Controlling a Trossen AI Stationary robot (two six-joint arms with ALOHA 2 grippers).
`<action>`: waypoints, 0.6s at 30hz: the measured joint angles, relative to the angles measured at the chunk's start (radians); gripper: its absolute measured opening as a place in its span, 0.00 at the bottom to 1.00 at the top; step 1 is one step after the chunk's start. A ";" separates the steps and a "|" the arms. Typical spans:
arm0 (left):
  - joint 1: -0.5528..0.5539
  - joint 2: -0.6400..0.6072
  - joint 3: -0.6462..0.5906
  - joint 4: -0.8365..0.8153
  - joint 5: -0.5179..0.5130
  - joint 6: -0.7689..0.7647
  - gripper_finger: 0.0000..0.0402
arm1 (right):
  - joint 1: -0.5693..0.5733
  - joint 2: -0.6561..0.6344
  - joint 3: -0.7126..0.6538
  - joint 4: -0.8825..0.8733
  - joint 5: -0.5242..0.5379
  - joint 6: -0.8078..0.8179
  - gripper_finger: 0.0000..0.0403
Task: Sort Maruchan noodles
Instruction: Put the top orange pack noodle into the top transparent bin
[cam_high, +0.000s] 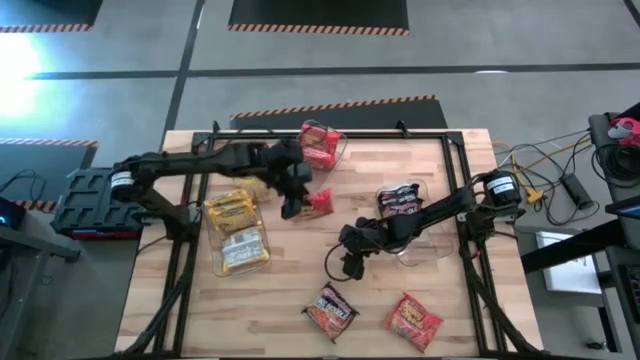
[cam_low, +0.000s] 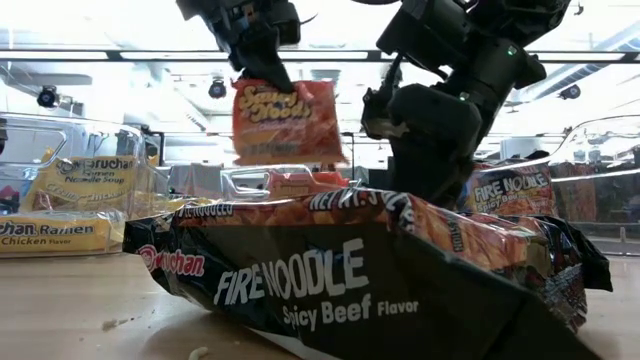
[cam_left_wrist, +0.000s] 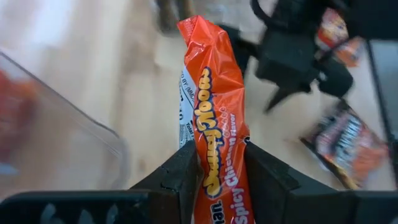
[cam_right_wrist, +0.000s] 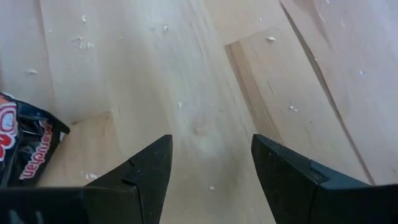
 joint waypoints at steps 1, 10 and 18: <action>0.011 0.000 0.018 -0.007 -0.017 0.022 0.24 | 0.000 0.000 0.000 -0.005 0.000 0.000 0.52; 0.151 0.000 0.127 -0.046 -0.122 0.208 0.24 | 0.000 0.000 0.000 -0.009 0.000 0.011 0.52; 0.274 0.049 0.088 -0.025 -0.122 0.325 0.24 | 0.000 0.000 0.000 -0.010 0.000 0.011 0.52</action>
